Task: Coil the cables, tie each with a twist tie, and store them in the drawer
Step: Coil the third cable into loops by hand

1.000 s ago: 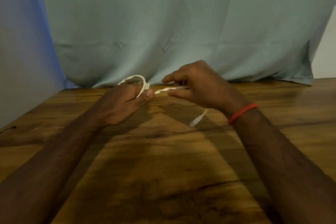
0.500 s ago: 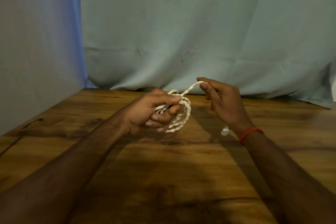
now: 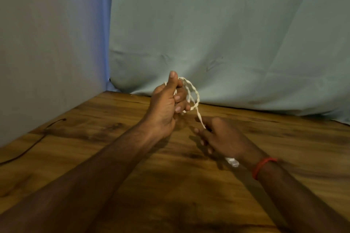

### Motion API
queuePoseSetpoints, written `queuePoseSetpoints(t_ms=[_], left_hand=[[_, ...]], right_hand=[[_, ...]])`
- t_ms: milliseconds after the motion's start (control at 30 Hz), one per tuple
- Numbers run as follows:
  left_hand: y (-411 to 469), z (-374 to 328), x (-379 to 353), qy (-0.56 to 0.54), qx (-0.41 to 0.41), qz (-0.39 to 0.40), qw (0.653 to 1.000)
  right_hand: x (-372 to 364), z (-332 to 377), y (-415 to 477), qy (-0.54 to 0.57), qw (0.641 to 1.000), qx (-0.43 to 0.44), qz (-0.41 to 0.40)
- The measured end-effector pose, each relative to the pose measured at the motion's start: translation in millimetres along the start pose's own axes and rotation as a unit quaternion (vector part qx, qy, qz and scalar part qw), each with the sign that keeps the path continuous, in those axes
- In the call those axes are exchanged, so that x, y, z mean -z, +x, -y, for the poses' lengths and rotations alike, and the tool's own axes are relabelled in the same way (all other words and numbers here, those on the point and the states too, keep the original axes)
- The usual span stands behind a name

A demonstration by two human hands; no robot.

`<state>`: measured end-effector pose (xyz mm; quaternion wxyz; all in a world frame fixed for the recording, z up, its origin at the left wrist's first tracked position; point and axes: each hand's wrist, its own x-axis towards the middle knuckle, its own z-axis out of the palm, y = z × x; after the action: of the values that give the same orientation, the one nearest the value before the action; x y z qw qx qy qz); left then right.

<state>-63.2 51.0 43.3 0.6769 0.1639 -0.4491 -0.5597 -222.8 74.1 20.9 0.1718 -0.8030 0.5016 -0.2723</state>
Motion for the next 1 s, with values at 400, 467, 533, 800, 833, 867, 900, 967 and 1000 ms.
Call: queuePoseSetpoints(t_ms=[400,467,533,800,833,867,900,967,1000], left_hand=[[6,-11,4,0.17,-0.101,-0.053,0.979],[6,-9,5,0.264,-0.157,-0.037,0.951],[0,-3,5,0.334,-0.209,0.001,0.919],[3,6,36,0.68,-0.275,0.118,0.669],[4,4,38,0.656,-0.254,0.13,0.699],[5,4,40,0.62,-0.226,0.142,0.738],[6,3,40,0.576,-0.186,0.152,0.781],[2,3,31,0.471,-0.097,0.169,0.861],[-1,4,26,0.424,-0.058,0.174,0.887]], right_hand=[[3,7,-1,-0.119,0.992,0.018,0.03],[14,10,-3,-0.171,0.985,0.039,-0.005],[17,17,-7,-0.206,0.975,0.086,0.019],[18,27,-11,-0.227,0.939,0.259,-0.017],[22,23,-10,-0.21,0.941,0.264,-0.041],[26,19,-8,-0.198,0.941,0.263,-0.073],[29,15,-6,-0.197,0.939,0.261,-0.111],[31,10,-4,-0.213,0.925,0.25,-0.19],[30,8,-3,-0.215,0.92,0.239,-0.223]])
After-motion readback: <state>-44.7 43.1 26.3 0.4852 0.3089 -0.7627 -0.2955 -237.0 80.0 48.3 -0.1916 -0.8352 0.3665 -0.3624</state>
